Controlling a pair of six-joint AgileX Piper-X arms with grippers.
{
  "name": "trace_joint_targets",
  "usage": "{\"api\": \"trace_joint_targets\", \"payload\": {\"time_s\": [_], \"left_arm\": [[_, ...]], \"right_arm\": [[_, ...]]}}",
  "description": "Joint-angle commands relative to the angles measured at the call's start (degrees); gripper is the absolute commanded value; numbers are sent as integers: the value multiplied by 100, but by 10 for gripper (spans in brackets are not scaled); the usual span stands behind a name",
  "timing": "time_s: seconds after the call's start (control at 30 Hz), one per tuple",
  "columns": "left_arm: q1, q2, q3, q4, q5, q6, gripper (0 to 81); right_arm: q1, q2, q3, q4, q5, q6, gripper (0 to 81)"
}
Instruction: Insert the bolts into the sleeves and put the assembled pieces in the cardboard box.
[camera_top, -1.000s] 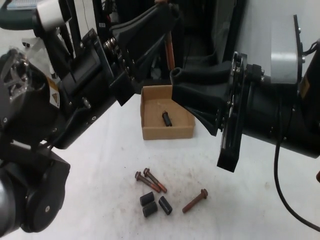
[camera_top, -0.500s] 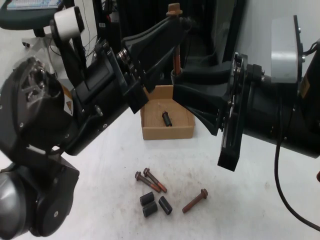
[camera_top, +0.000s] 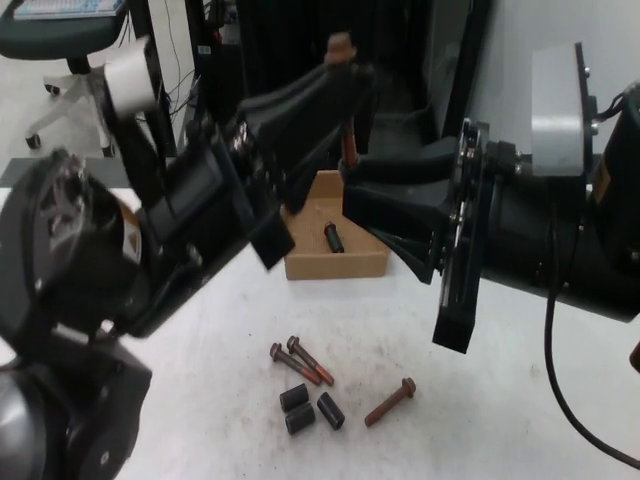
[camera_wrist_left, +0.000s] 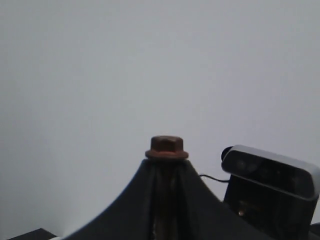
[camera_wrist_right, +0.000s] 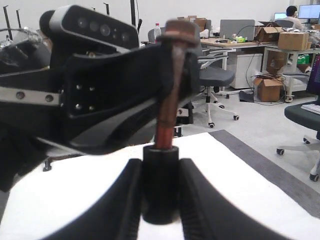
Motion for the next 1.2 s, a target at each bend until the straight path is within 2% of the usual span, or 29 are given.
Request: {"api": "trace_joint_targets", "payload": {"time_s": [0.0,0.23,0.3,0.37,0.5,0.6,0.93,1.17], "left_arm": [[-6,-83,75,-41,140,2,4],[-6,-158,143,-229,161,2,4],[-6,-158,143,-245,161,2,27],[-6,-158,143,-335,218,2,83],[-6,-158,143,-463,289,-215,318],[-6,-158,143,-474,289,-394,411],[-6,-608,143,-430,289,-319,413],[-6,-671,143,326,406,-241,413]], "right_arm": [[-13,-38,-83,-271,41,9,8],[-13,-38,-83,-271,41,9,8],[-13,-38,-83,-271,41,9,8],[-13,-38,-83,-271,41,9,8],[-13,-38,-83,-271,41,9,8],[-13,-38,-83,-271,41,9,8],[-13,-38,-83,-271,41,9,8],[-13,-38,-83,-271,41,9,8]]}}
